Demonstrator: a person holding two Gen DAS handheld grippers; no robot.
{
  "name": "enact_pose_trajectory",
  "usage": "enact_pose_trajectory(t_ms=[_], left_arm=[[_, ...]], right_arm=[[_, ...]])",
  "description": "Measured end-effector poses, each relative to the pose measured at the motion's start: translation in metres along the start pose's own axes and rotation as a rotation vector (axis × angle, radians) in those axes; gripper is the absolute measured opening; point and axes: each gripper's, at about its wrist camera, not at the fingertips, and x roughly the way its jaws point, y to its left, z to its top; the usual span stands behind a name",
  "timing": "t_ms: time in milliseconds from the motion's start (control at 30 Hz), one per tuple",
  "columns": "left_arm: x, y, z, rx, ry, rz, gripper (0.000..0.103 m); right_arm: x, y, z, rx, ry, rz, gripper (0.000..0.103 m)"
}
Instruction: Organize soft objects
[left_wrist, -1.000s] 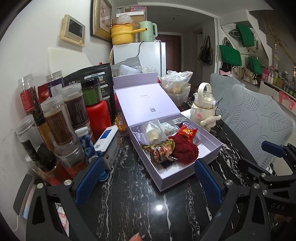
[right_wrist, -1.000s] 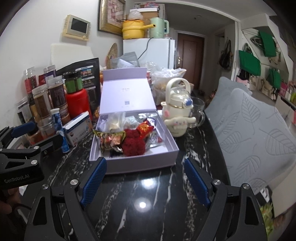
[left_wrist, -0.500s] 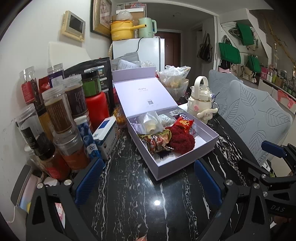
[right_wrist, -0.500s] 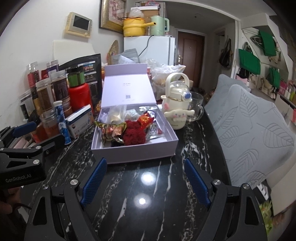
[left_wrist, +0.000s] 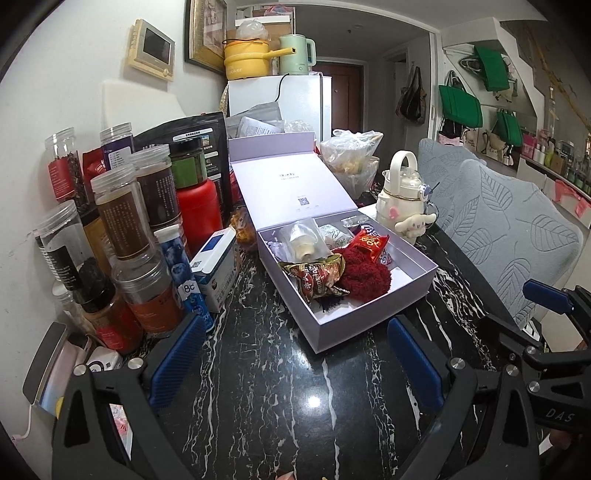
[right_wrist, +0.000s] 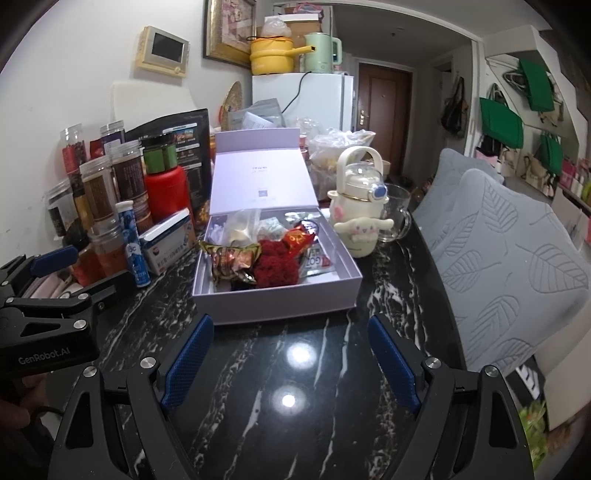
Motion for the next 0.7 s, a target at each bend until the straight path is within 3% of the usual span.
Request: enact_pose_trajectory(t_ms=[700], left_arm=[[0.0076,-0.0035,-0.0046,0.006,0.033,0.002,0.101]], right_arm=[[0.0093,0.0002,-0.0038,-0.016,0.021,-0.012,0.086]])
